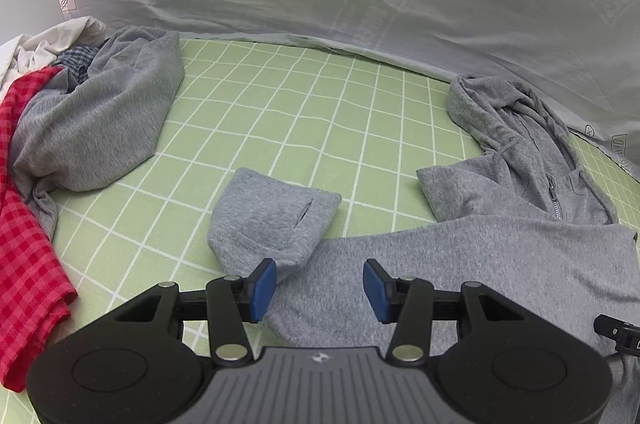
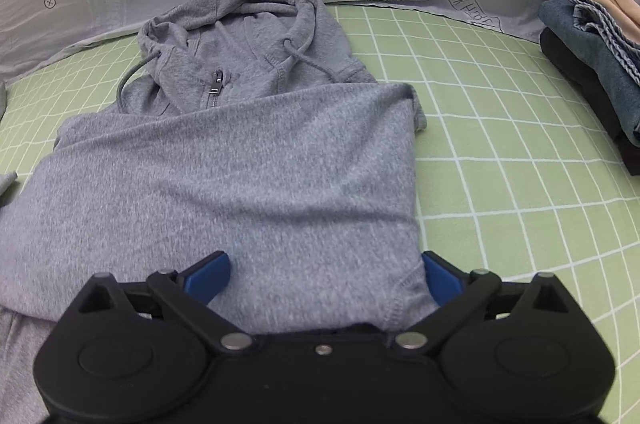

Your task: Fold clothes

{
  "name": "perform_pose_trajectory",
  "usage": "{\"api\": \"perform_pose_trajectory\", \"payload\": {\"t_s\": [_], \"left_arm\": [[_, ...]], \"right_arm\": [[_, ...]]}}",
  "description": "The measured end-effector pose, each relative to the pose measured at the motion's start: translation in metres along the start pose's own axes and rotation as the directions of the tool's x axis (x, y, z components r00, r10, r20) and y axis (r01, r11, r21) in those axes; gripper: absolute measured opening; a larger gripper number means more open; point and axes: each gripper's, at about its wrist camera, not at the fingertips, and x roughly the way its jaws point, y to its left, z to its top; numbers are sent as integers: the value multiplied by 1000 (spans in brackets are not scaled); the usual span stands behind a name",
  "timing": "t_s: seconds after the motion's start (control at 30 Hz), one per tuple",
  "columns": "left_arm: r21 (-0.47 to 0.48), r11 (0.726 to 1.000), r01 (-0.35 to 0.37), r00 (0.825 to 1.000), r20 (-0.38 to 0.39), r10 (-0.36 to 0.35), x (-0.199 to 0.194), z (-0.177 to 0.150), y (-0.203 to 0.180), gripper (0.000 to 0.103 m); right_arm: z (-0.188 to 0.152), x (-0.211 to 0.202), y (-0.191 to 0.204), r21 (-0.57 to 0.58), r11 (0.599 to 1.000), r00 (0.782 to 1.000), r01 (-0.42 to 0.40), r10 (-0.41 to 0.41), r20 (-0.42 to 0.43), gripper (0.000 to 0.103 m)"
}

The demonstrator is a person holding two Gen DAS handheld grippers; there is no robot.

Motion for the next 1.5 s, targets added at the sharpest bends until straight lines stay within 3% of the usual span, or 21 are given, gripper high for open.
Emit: {"api": "perform_pose_trajectory", "payload": {"t_s": [0.13, 0.47, 0.5, 0.53, 0.57, 0.63, 0.8, 0.97, 1.13, 1.27, 1.37, 1.43, 1.5], "left_arm": [[43, 999, -11, 999, 34, 10, 0, 4, -2, 57], [-79, 997, -26, 996, -84, 19, 36, -12, 11, 54], [-88, 996, -22, 997, -75, 15, 35, -13, 12, 48], [-94, 995, -18, 997, -70, 11, 34, -14, 12, 32], [-100, 995, -15, 998, -70, 8, 34, -13, 12, 23], [-128, 992, 7, 998, -66, -16, 33, -12, 14, 16], [-138, 987, 80, 996, -27, -85, 22, 1, 2, 14], [-80, 973, 217, 976, 40, -214, -1, 13, -30, 13], [48, 921, 386, 920, 59, -388, -21, 11, -76, 13], [146, 905, 399, 917, -56, -395, -10, -5, -107, 18], [153, 911, 383, 921, -146, -362, 5, -16, -112, 22], [156, 915, 373, 919, -199, -340, 13, -23, -114, 31], [150, 918, 367, 921, -195, -336, 11, -23, -110, 38]], "right_arm": [[0, 3, 0, 14, 1000, 1000, 3, -3, -3, 103], [-2, 7, -6, 54, 998, 1000, -26, 26, -3, 103], [-2, 7, -6, 54, 998, 1000, -26, 26, -2, 103], [-2, 7, -6, 53, 998, 1000, -26, 26, -2, 103], [-2, 7, -6, 53, 998, 1000, -26, 26, -1, 103], [-2, 7, -6, 52, 998, 1000, -26, 26, 0, 103], [-1, 7, -6, 52, 998, 1000, -29, 29, 2, 103], [-2, 6, -9, 62, 997, 999, -35, 35, 2, 103], [-2, 0, -14, 70, 997, 1000, -19, 18, 14, 103], [0, -10, -20, 74, 997, 998, 31, -35, 51, 103], [7, -24, -22, 74, 996, 993, 44, -52, 104, 103], [14, -30, -17, 64, 998, 990, 22, -31, 135, 103], [21, -32, -7, 46, 998, 989, -38, 31, 143, 103]]}}
